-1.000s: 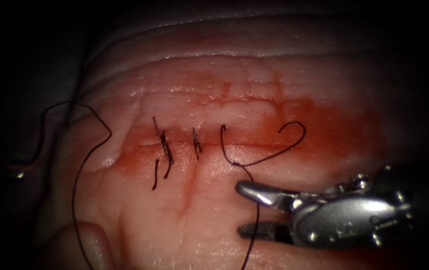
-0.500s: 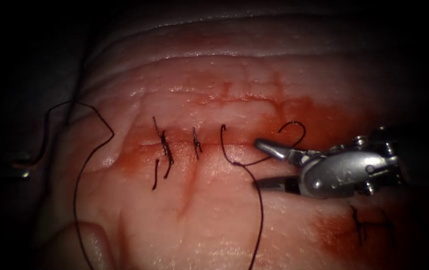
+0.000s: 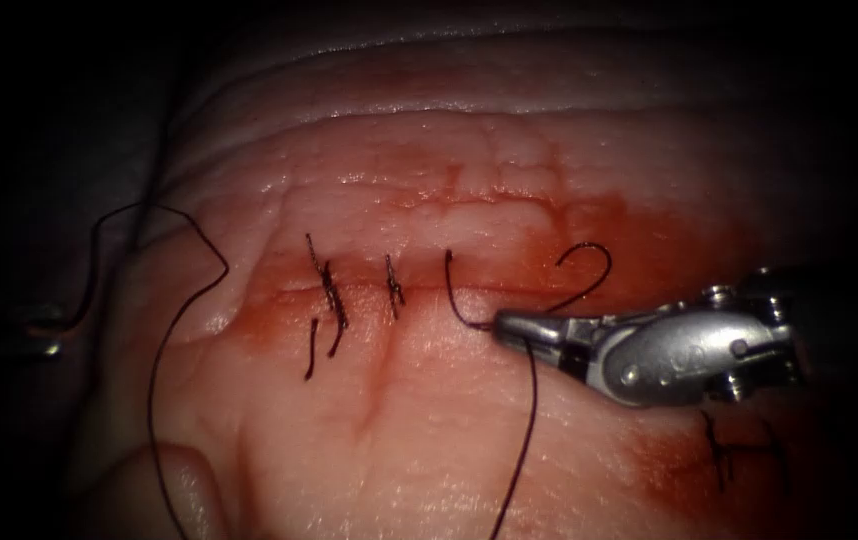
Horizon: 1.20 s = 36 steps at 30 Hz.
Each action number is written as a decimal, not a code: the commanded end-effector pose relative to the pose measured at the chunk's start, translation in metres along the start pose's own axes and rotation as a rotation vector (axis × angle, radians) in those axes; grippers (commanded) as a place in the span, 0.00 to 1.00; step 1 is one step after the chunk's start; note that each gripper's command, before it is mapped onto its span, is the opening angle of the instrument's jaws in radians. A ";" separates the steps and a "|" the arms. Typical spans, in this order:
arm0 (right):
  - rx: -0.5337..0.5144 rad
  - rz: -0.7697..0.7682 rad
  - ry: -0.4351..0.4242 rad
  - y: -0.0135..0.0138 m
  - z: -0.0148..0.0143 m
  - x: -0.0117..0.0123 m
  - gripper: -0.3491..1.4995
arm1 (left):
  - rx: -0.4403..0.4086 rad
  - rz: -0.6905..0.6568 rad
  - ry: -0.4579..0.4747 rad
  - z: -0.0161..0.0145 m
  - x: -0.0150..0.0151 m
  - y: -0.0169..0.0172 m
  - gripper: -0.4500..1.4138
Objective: Wound Closure
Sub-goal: Grasp the suture with the right hand and pull it through.
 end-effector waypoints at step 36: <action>0.126 -0.055 0.055 -0.0141 -0.0046 0.0164 0.00 | -0.005 0.000 0.000 0.0007 -0.0005 0.0003 0.00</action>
